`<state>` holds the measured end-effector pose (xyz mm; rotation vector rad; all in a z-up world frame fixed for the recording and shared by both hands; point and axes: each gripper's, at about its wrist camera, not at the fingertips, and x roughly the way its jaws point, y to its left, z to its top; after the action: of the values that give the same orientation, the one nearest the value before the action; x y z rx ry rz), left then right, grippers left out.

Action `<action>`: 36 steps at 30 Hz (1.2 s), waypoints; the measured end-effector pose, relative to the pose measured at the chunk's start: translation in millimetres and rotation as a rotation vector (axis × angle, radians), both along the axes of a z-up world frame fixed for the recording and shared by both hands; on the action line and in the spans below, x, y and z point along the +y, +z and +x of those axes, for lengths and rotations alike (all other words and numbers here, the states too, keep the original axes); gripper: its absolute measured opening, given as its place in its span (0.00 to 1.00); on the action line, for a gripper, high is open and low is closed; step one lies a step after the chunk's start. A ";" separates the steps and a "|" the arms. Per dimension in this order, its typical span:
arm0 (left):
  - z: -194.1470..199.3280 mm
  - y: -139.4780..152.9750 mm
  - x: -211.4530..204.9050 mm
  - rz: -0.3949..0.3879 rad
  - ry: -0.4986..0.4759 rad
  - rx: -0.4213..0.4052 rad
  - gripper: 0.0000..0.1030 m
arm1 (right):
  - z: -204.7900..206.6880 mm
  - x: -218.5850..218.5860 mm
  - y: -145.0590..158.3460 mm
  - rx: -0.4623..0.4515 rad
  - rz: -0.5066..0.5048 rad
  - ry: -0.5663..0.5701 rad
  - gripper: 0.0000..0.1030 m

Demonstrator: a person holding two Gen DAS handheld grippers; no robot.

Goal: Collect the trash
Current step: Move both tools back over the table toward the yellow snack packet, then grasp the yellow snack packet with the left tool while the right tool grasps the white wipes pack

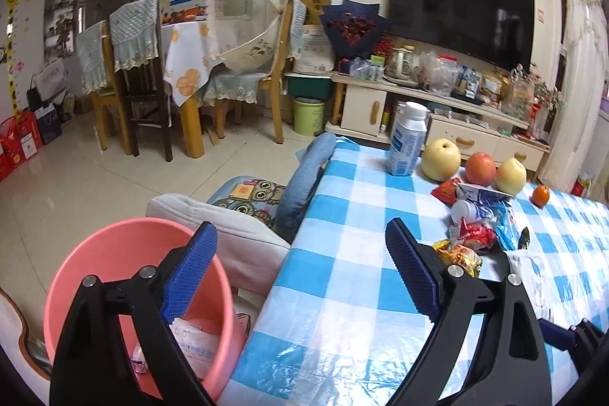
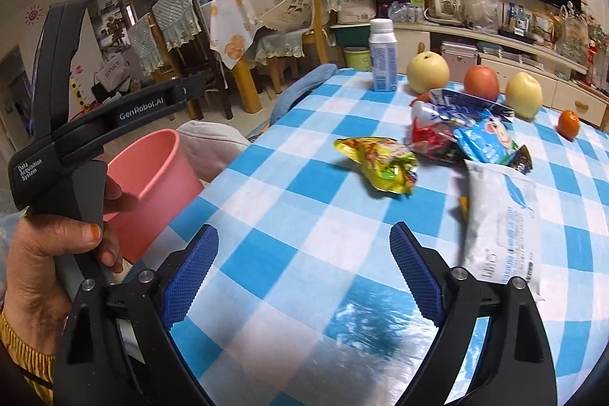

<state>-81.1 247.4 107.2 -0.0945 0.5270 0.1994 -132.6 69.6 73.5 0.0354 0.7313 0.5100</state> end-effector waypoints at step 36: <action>55.8 -48.7 -79.2 -0.326 -0.226 0.181 0.88 | 34.3 -154.3 -0.9 0.110 0.083 -0.257 0.92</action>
<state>-25.4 168.1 58.5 -0.3344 0.7428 -0.1013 -98.4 -84.7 72.6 0.2339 0.7994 0.2939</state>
